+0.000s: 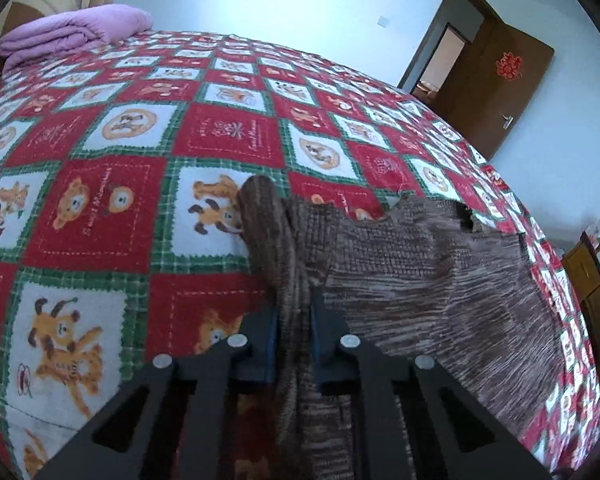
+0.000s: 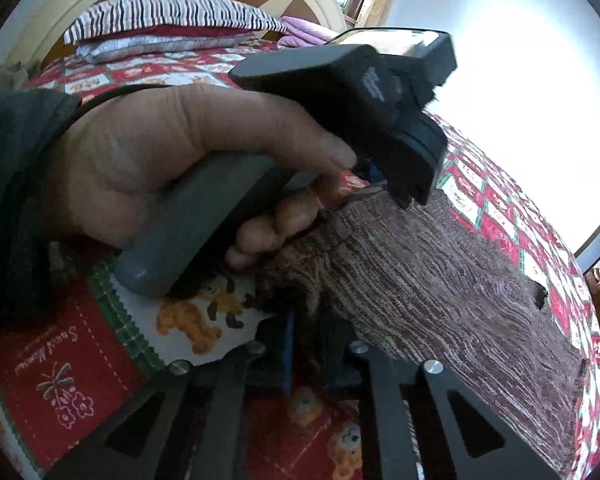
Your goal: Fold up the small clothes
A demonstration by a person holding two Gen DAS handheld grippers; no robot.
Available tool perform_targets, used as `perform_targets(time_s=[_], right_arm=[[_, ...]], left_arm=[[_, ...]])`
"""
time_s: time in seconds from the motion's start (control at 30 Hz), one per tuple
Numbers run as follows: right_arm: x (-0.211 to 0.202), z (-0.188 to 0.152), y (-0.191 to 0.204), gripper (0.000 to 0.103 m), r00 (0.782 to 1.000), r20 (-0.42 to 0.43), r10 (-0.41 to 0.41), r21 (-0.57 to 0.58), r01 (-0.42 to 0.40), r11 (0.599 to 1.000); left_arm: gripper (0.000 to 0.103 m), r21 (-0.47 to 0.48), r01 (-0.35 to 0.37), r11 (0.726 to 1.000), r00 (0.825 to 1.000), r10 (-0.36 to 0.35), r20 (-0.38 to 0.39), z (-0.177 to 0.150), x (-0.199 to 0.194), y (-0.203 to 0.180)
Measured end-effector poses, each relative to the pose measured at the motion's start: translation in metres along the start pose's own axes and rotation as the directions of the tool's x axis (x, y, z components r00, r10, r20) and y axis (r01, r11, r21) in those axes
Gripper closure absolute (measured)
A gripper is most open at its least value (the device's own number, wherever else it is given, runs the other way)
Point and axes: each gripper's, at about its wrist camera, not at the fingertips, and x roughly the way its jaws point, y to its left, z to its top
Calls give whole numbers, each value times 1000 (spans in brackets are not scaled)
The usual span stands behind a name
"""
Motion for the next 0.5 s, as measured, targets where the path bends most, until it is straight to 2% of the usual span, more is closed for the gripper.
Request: perform_targets(time_s=[0.3,0.5], right_arm=[[-27,-4,-32,95,996,59,66,135,-73,988],[-49,-12,-60,95,991,108,76,225,-99,969]], left_arm=[[92,-80,49,996,998,-51,-22,7,-11,-4],[92,-92,89,992,996,-90,-13,18,-25,-25]])
